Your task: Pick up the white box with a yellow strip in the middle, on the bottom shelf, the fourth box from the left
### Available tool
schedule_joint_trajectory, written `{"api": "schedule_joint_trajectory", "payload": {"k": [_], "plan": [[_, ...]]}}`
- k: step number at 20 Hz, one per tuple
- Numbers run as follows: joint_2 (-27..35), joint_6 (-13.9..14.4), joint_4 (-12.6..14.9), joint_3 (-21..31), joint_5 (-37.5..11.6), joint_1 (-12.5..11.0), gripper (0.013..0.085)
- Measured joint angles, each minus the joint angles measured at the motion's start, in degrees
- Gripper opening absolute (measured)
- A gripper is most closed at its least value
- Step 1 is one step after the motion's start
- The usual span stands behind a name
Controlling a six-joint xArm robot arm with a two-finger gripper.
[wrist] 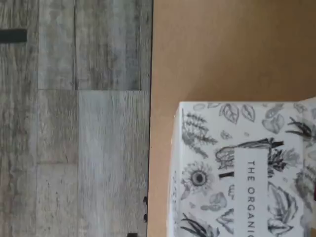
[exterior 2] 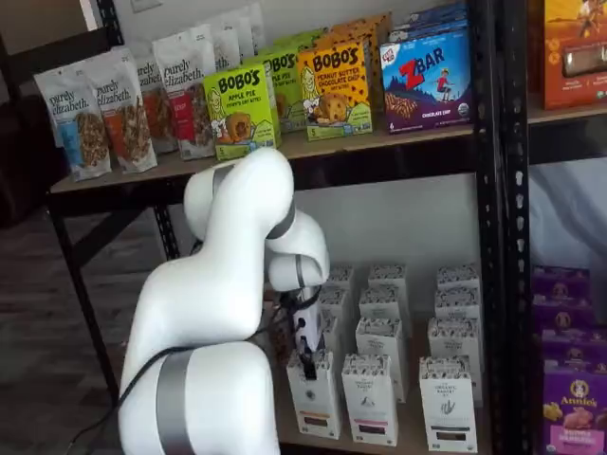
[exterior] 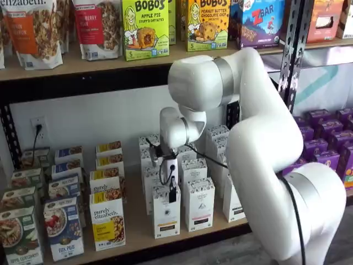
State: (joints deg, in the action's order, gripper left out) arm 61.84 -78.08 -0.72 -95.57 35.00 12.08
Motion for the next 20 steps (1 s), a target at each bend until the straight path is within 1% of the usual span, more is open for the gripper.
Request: {"api": "schedule_joint_trajectory", "payload": {"k": [4, 7, 11, 13, 16, 18, 19, 20], "plan": [[0.98, 0.59, 0.73, -0.42, -0.9, 0.01, 0.085], [1.58, 0.39, 0.55, -0.74, -1.44, -0.06, 0.085], [2.17, 1.13, 1.51, -0.67, -2.63, -0.09, 0.085], [2.38, 1.02, 1.38, -0.74, -2.61, -0.11, 0.085], [2.7, 0.35, 0.48, -0.64, -3.57, -0.01, 0.085], [3.02, -0.02, -0.13, -0.9, -3.89, 0.15, 0.077], [3.16, -0.08, -0.27, -1.1, -3.76, 0.22, 0.077], [3.41, 0.12, -0.24, -1.44, -3.6, 0.38, 0.073]]}}
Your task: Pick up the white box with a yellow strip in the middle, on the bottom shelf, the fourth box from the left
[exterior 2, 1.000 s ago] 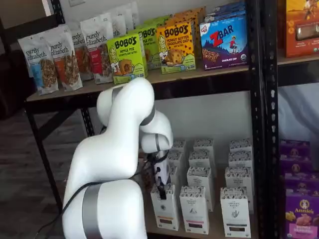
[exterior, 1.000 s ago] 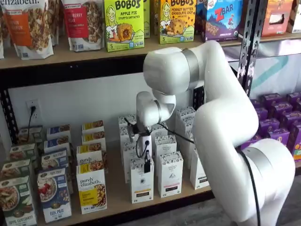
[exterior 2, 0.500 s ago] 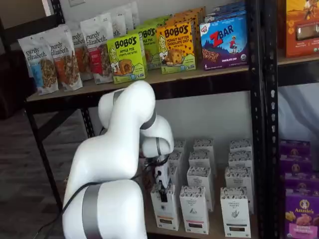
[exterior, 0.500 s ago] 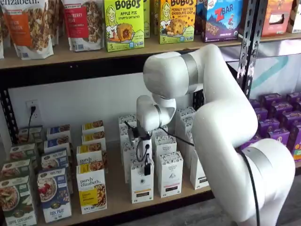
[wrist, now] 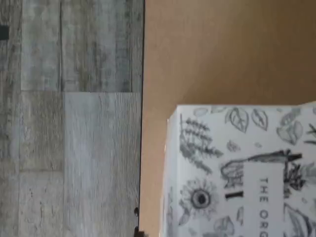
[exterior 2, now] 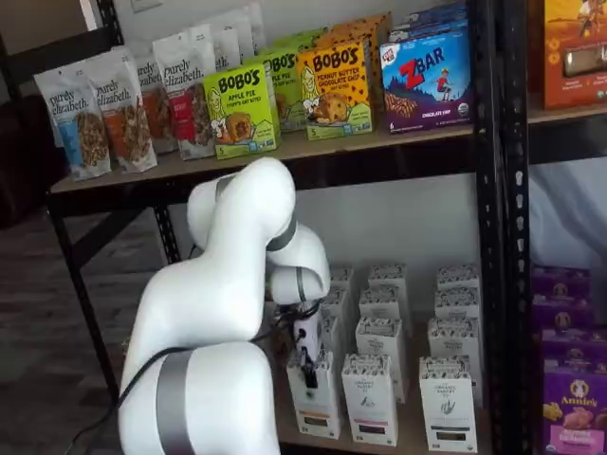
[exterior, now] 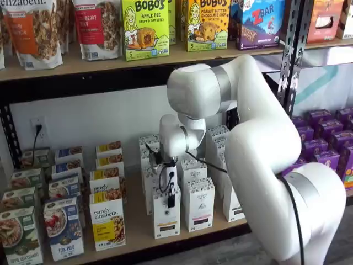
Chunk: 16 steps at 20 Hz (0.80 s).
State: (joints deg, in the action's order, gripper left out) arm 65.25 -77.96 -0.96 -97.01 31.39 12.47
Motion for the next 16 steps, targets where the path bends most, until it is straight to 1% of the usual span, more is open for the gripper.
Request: {"api": "schedule_joint_trajectory", "payload": {"k": [1, 2, 7, 15, 16], "plan": [[0.14, 0.15, 0.08, -0.18, 0.08, 0.09, 0.073], [0.3, 0.34, 0.16, -0.36, 0.12, 0.2, 0.069], [0.97, 1.85, 1.43, -0.97, -0.14, 0.65, 0.069], [1.43, 1.49, 0.83, -1.69, 0.01, 0.78, 0.069], [1.33, 1.38, 0.8, -1.68, 0.26, 0.69, 0.065]]}}
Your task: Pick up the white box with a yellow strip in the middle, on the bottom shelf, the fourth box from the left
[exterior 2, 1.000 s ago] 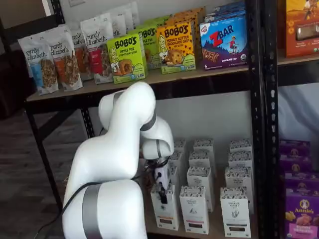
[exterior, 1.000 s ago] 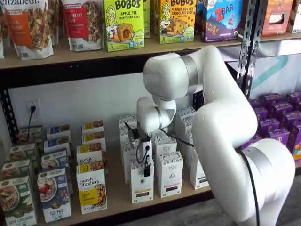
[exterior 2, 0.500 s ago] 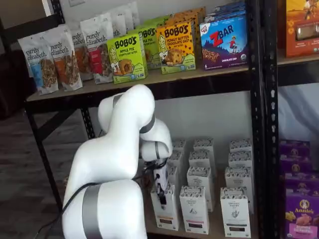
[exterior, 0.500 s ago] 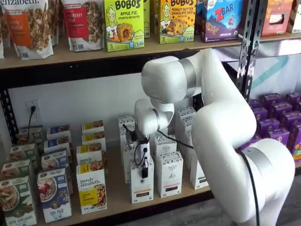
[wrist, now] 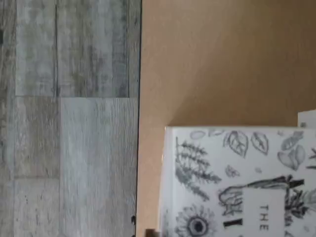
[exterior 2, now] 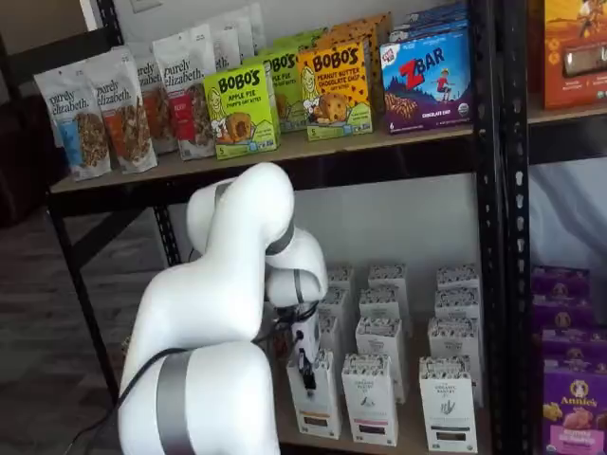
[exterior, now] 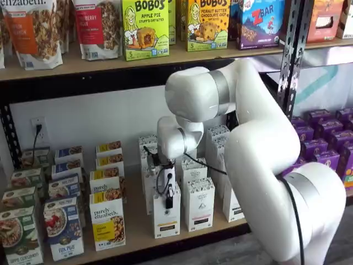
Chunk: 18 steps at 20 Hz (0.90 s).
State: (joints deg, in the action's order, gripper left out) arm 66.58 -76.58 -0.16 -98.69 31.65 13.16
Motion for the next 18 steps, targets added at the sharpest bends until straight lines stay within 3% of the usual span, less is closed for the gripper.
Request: {"api": "schedule_joint_trajectory", "payload": {"k": [1, 6, 18], "plan": [[-0.04, -0.02, 0.01, 0.0, 0.14, -0.04, 0.065], [-0.42, -0.24, 0.0, 0.24, 0.71, -0.25, 0.049], [-3.22, 2.02, 2.28, 3.86, 1.34, 0.08, 0.049]]}}
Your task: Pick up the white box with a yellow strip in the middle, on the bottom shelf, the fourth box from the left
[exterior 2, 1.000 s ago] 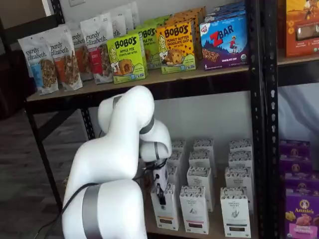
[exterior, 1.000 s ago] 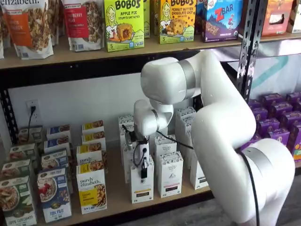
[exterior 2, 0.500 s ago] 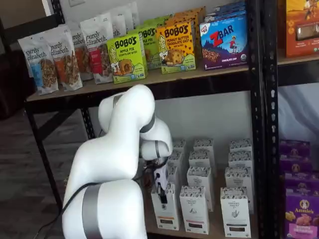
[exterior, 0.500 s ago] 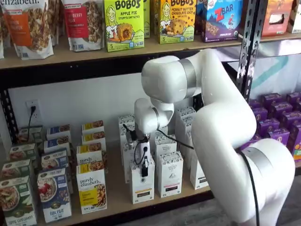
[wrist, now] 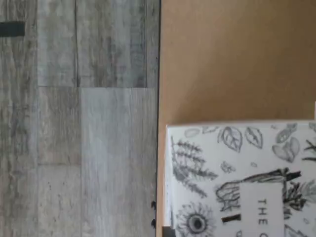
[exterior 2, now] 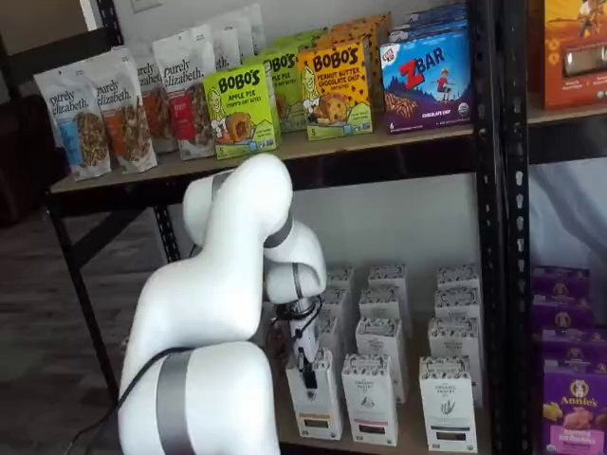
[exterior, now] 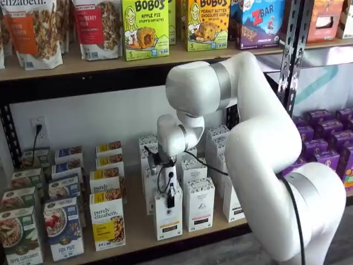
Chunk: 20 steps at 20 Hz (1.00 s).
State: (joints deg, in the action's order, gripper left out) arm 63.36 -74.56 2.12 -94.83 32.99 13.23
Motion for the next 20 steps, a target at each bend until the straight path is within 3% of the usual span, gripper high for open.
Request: {"api": "schedule_joint_trajectory", "payload": {"k": [4, 13, 20], "plan": [[-1.67, 0.43, 0.17, 2.56, -0.43, 0.29, 0.049], [-9.42, 2.03, 1.04, 13.69, -1.97, 1.02, 0.049], [-15.89, 5.35, 3.4, 22.95, -3.92, 2.15, 0.049]]}}
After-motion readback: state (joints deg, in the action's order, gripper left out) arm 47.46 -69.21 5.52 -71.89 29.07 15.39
